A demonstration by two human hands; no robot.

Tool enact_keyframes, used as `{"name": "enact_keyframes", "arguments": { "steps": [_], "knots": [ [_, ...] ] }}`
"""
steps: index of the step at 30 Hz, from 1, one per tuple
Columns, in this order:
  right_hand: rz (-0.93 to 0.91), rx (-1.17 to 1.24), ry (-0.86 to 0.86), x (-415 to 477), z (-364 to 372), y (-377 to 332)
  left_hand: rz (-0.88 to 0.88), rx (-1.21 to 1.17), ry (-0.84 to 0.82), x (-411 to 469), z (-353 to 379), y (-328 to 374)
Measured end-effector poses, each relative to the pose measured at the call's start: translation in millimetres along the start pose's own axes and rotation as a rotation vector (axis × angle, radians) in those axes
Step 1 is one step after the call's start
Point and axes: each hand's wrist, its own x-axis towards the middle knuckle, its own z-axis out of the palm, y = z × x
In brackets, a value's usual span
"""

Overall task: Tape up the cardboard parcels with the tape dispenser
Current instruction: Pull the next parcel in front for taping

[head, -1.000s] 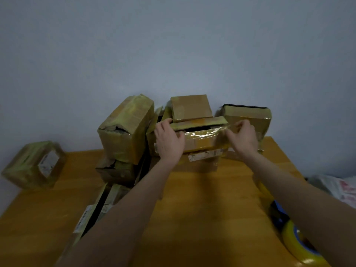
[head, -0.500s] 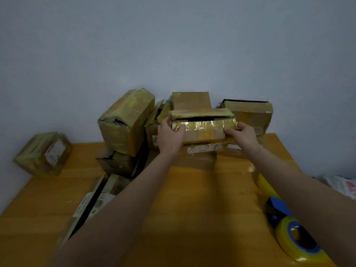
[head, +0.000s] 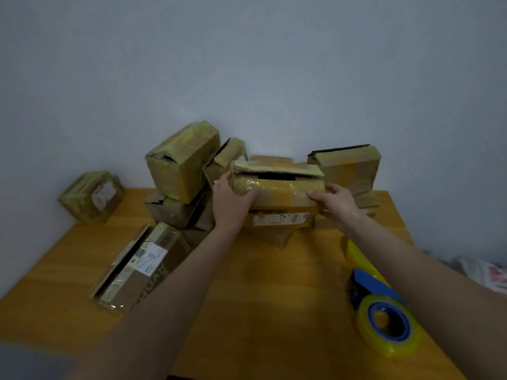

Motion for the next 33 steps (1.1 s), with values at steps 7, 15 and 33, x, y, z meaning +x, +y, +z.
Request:
{"name": "enact_keyframes", "arguments": {
  "steps": [7, 15, 33],
  "knots": [
    [0.045, -0.395, -0.105, -9.3, 10.1, 22.7, -0.158, 0.185, -0.100, -8.8, -16.8, -47.5],
    [-0.139, -0.596, -0.150, -14.9, 40.5, 10.5, -0.437, 0.080, -0.220, -5.8, -37.1, -85.2],
    [-0.157, -0.359, -0.274, -30.6, 69.2, 44.5, -0.128, 0.232, -0.167, 29.1, -80.0, -86.4]
  ]
}}
